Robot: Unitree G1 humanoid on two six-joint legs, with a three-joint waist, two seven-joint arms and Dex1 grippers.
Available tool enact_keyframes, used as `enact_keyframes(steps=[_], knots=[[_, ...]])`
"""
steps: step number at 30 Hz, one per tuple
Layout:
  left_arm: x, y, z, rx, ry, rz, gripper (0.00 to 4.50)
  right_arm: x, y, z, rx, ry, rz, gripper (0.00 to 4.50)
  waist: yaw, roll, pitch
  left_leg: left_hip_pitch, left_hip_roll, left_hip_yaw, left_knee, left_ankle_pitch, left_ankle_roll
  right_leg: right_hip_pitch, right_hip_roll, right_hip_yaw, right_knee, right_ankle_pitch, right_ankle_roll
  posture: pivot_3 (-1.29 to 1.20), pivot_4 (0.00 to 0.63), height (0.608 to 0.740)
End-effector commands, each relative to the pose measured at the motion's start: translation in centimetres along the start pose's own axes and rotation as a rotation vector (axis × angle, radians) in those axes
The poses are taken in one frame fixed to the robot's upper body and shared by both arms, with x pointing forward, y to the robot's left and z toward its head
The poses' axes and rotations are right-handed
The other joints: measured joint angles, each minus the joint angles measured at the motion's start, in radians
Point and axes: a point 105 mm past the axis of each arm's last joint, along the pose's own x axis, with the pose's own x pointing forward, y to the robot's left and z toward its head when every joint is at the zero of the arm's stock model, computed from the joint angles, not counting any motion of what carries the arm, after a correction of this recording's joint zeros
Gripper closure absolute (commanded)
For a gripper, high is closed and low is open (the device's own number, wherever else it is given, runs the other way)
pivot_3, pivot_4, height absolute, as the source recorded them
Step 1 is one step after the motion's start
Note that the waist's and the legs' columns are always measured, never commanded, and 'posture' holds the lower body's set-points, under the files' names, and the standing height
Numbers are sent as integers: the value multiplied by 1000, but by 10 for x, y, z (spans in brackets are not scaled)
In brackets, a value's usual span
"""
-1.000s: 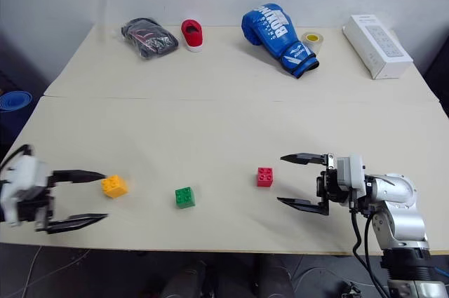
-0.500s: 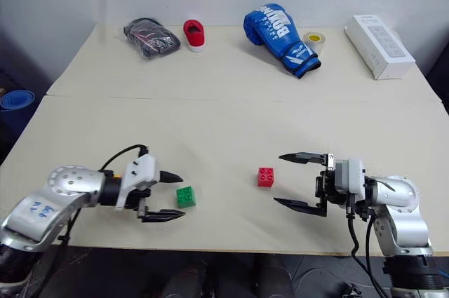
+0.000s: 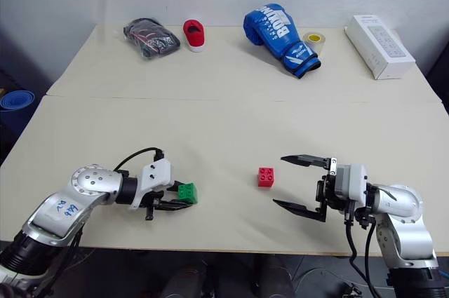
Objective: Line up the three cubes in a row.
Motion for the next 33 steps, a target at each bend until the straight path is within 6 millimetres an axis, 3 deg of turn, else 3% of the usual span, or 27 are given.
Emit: enact_keyframes(steps=[1, 8, 20, 31, 33], knots=[[-3, 8, 15, 81, -16, -9, 3000, -7, -2, 8, -45, 13, -12, 0, 3, 0, 0, 0, 0, 0, 0, 0, 0, 0, 0, 0, 0, 0, 0, 0, 150, 740], [14, 34, 56, 184, -25, -60, 3000, -28, -11, 5, -25, 49, -103, 0, 20, -1, 0, -1, -2, 0, 2, 1, 2, 1, 1, 0, 0, 1, 2, 0, 150, 740], [61, 39, 54, 224, 47, -132, 3000, -49, 4, 2, 21, 106, -199, 0, 17, -1, 1, 0, -2, 2, 3, 2, 3, 1, 4, 2, 0, 1, 2, 0, 150, 740], [68, 43, 57, 269, 48, -106, 3000, -44, 11, 0, 38, 103, -202, 0, 18, -2, 1, 0, -2, 1, 4, 2, 3, 2, 1, 2, 1, 1, 3, 0, 150, 740], [67, 42, 61, 277, 36, -94, 2253, -43, 12, 0, 41, 101, -200, 0, 18, -2, 1, 0, -2, 1, 4, 2, 3, 2, 1, 2, 1, 1, 3, 0, 150, 740]])
